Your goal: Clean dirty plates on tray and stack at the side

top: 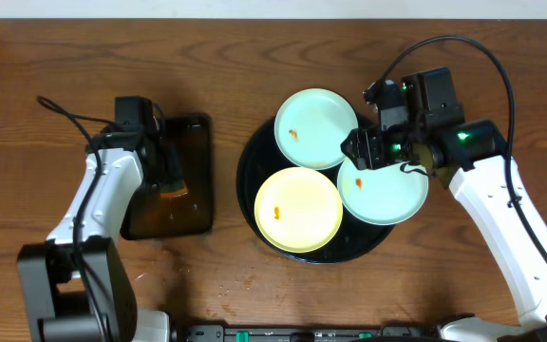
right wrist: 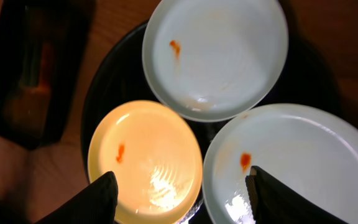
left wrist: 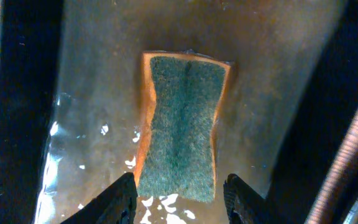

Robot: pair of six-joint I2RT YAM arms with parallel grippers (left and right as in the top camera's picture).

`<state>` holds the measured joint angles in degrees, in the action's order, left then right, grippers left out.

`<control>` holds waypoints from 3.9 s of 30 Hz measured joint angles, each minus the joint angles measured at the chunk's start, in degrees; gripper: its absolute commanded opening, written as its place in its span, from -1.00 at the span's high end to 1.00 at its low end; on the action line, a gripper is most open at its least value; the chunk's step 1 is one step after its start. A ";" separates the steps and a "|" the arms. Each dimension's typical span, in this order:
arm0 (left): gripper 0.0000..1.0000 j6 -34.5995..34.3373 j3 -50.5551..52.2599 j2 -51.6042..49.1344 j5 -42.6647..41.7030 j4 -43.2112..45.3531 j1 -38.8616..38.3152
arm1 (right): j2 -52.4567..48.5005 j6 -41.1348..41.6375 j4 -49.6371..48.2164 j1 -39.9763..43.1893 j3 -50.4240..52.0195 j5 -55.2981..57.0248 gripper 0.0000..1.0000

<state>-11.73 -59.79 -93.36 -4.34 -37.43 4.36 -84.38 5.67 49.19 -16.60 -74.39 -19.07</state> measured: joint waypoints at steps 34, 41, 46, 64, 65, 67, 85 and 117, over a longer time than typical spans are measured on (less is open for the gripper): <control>0.85 -0.66 -11.50 -2.32 -7.45 4.87 -16.83 | -26.60 1.53 -23.47 8.81 0.07 -0.70 0.25; 0.85 -4.28 -11.50 -2.60 -8.44 12.07 -23.85 | -31.26 1.90 -26.97 11.65 0.17 -9.92 0.32; 0.85 -7.26 -11.50 -4.09 -8.90 15.06 -27.08 | -33.90 2.62 -28.46 11.54 0.20 -13.62 0.37; 0.85 -10.01 -11.50 -9.18 -8.90 22.18 -32.30 | -35.95 4.87 -31.47 11.23 0.20 -13.66 0.98; 0.85 -10.40 -11.50 -9.90 -8.87 22.71 -32.61 | -36.00 4.87 -31.47 11.23 0.20 -13.64 0.97; 0.85 -11.13 -11.50 -12.17 -8.90 24.72 -33.44 | -36.00 4.87 -31.43 11.23 0.20 -13.51 0.97; 0.85 -9.84 -11.63 -20.74 5.86 26.51 -36.46 | -36.00 5.33 -29.31 11.23 -0.09 -14.27 0.97; 0.85 -7.65 -22.23 -11.41 12.70 4.46 -32.63 | -35.54 5.86 -25.44 10.47 -0.13 -12.55 0.97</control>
<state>-19.38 -82.02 -104.77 8.36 -32.97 -28.27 -119.92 11.53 23.75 -6.13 -74.52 -31.62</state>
